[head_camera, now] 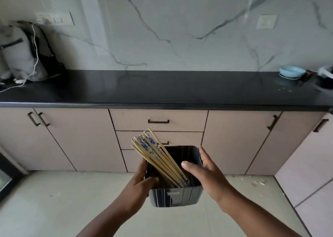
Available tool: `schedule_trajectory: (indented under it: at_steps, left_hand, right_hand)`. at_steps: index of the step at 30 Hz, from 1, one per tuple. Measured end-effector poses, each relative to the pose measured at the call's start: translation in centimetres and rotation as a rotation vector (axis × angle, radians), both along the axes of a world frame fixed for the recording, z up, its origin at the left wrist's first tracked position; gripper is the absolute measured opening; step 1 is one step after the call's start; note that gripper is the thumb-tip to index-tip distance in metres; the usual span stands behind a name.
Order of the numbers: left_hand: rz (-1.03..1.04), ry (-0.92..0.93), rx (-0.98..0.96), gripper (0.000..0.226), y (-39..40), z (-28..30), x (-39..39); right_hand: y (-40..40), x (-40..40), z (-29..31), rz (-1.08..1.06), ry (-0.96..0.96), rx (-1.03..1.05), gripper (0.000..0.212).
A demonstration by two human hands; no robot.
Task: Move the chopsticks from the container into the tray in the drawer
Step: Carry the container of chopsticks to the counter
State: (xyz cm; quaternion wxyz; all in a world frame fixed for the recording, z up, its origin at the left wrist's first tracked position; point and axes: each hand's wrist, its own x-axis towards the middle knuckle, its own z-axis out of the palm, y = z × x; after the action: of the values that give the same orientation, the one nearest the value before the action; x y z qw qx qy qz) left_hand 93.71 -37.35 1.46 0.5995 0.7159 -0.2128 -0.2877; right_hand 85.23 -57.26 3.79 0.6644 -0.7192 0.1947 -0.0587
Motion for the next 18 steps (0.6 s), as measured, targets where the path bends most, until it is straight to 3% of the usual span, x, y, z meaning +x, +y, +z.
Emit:
schedule_trajectory:
  at_steps: [6,11,18]
  left_hand:
    - [-0.047,0.028,-0.043,0.069,-1.8,0.3,11.5]
    - [-0.087,0.053,-0.08,0.057,-3.9,1.1,19.3]
    - [-0.013,0.115,-0.09,0.034,-9.2,1.9,28.9]
  right_hand:
    - [-1.8,10.8,0.9,-0.056,-0.015,0.085,0.112]
    - [-3.2,18.1,0.7,-0.113,-0.045,0.339,0.113]
    - [-7.6,28.2,1.5,-0.097,-0.083,0.348,0.117]
